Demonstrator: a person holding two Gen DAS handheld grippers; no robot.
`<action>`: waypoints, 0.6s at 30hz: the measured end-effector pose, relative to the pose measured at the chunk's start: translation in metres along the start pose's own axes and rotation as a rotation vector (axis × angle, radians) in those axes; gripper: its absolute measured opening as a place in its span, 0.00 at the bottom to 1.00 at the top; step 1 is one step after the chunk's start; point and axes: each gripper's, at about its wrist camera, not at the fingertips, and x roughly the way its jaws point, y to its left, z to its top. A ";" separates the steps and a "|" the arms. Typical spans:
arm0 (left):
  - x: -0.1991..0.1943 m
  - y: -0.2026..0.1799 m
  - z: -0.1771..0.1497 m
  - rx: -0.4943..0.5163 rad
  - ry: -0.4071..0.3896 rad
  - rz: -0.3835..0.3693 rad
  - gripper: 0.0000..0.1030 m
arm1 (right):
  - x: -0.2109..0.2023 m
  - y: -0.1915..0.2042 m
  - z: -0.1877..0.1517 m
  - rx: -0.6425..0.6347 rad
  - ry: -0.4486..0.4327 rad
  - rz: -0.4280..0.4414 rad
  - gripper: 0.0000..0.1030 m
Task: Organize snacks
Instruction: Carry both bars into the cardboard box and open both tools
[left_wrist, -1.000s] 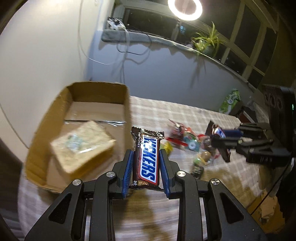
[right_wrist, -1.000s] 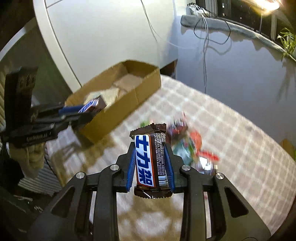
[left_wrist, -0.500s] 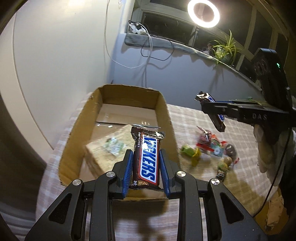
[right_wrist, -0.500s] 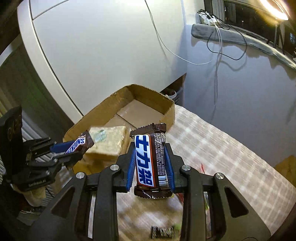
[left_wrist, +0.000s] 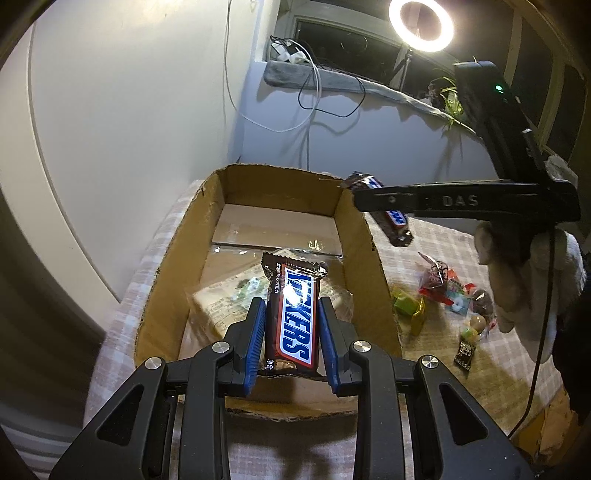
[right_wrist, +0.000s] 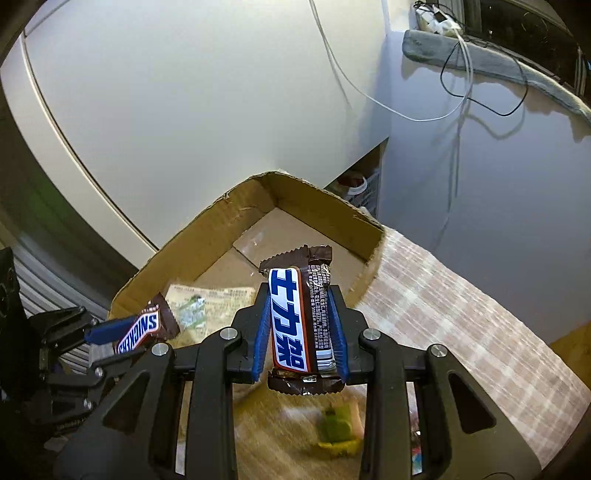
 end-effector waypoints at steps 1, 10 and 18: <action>0.001 0.000 0.000 -0.001 0.001 0.001 0.26 | 0.004 0.001 0.001 0.000 0.003 0.002 0.29; 0.006 0.000 0.004 -0.006 0.008 0.013 0.27 | 0.024 0.006 0.010 -0.007 0.019 0.015 0.29; 0.000 0.002 0.007 -0.006 -0.010 0.039 0.42 | 0.021 0.012 0.015 -0.017 -0.012 0.010 0.58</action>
